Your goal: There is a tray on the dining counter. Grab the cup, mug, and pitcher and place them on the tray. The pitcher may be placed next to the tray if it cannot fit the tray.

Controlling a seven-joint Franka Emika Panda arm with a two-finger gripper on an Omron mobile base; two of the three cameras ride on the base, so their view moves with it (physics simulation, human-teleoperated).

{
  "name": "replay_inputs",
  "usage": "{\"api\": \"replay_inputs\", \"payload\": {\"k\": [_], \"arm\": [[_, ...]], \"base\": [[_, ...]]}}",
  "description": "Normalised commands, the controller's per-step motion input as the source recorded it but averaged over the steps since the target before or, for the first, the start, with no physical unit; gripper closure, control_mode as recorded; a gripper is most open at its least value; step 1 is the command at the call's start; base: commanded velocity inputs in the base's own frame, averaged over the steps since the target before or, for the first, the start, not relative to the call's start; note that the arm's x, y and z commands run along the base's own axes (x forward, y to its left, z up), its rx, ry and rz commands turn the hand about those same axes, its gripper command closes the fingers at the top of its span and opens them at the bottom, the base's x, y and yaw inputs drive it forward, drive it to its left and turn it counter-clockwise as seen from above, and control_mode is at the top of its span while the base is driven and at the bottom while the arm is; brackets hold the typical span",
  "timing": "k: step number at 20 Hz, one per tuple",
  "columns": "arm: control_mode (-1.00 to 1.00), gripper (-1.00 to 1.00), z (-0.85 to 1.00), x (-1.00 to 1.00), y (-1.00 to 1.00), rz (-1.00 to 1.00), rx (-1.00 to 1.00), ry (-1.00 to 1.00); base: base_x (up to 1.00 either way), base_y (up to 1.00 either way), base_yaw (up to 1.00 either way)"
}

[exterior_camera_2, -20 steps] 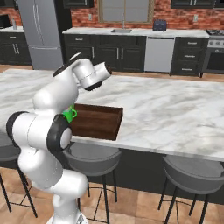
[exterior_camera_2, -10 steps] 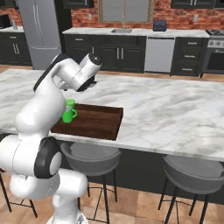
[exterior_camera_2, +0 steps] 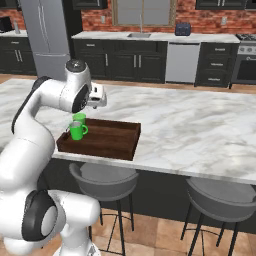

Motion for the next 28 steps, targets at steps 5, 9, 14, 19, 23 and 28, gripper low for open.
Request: {"api": "replay_inputs", "payload": {"k": [5,9,14,19,23,28], "arm": [[-1.00,-1.00,0.14,-0.46,-0.09,-0.38,-0.07,0.02],[-1.00,-1.00,0.16,-0.26,0.00,-0.14,-0.04,0.01],[-1.00,-1.00,0.13,-0.29,0.00,-0.04,-0.02,0.02],[-1.00,-1.00,0.04,-0.45,-0.19,0.12,0.00,0.00],[-1.00,-1.00,0.00,-0.68,-0.31,0.21,0.00,0.00],[-1.00,-1.00,0.05,-0.82,-0.19,0.01,0.00,0.00]], "base": [[0.00,0.00,0.00],[0.00,0.00,0.00],[0.00,0.00,0.00],[0.00,0.00,0.00],[0.00,0.00,0.00],[0.00,0.00,0.00]]}}
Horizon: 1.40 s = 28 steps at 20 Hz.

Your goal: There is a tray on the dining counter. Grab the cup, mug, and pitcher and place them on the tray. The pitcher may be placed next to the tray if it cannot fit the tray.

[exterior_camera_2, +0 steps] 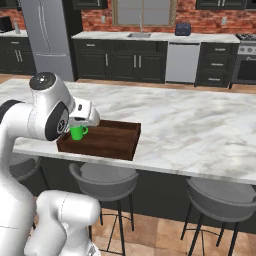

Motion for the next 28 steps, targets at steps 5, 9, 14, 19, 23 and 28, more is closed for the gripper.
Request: {"api": "replay_inputs", "payload": {"k": [5,9,14,19,23,28], "arm": [[-1.00,-1.00,0.24,-0.79,-0.01,-0.02,0.00,-0.01],[-1.00,-1.00,0.31,-0.30,0.00,-0.04,0.00,0.00],[-1.00,-1.00,0.20,-0.04,0.00,0.00,0.00,0.02],[1.00,-1.00,0.02,-0.03,0.00,0.00,0.00,0.02],[1.00,-1.00,0.00,0.00,0.00,0.00,0.00,0.00],[1.00,-1.00,0.00,0.00,0.00,0.00,0.00,0.00]], "base": [[0.00,0.00,0.00],[0.00,0.00,0.00],[0.00,0.00,0.00],[-0.22,0.00,0.00],[-0.95,0.38,0.00],[-0.69,1.00,0.00]]}}
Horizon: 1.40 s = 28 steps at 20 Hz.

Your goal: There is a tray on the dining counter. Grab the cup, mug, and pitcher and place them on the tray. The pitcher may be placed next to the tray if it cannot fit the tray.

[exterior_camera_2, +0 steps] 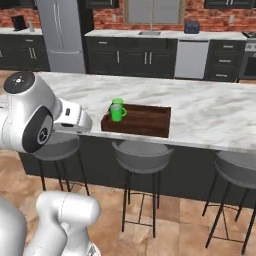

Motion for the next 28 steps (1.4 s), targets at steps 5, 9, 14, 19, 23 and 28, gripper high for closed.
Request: {"api": "replay_inputs", "payload": {"k": [5,9,14,19,23,28], "arm": [[1.00,-1.00,0.00,0.00,0.00,0.00,0.00,0.00],[1.00,-1.00,0.00,0.00,0.00,0.00,0.00,0.00],[1.00,-1.00,0.00,0.00,0.00,0.00,0.00,0.00],[1.00,-1.00,0.00,0.00,0.00,0.00,0.00,0.00],[1.00,-1.00,0.00,0.00,0.00,0.00,0.00,0.00],[1.00,-1.00,0.00,0.00,0.00,0.00,0.00,0.00]], "base": [[-0.25,1.00,0.00],[0.00,1.00,0.00],[0.01,1.00,0.00],[0.05,1.00,0.00],[0.03,1.00,0.00],[0.03,1.00,0.00]]}}
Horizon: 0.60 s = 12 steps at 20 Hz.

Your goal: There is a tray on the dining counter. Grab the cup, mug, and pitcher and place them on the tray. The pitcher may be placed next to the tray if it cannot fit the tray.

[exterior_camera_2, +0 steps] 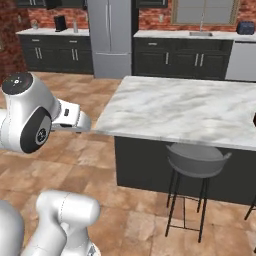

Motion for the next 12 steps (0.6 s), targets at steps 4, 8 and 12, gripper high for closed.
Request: {"api": "replay_inputs", "payload": {"k": [4,8,12], "arm": [[1.00,-1.00,0.00,0.00,0.00,0.00,0.00,0.00],[1.00,-1.00,0.00,0.00,0.00,0.00,0.00,0.00],[1.00,-1.00,0.00,0.00,0.00,0.00,0.00,0.00]], "base": [[0.12,1.00,0.00],[0.13,1.00,0.00],[0.19,1.00,0.00]]}}
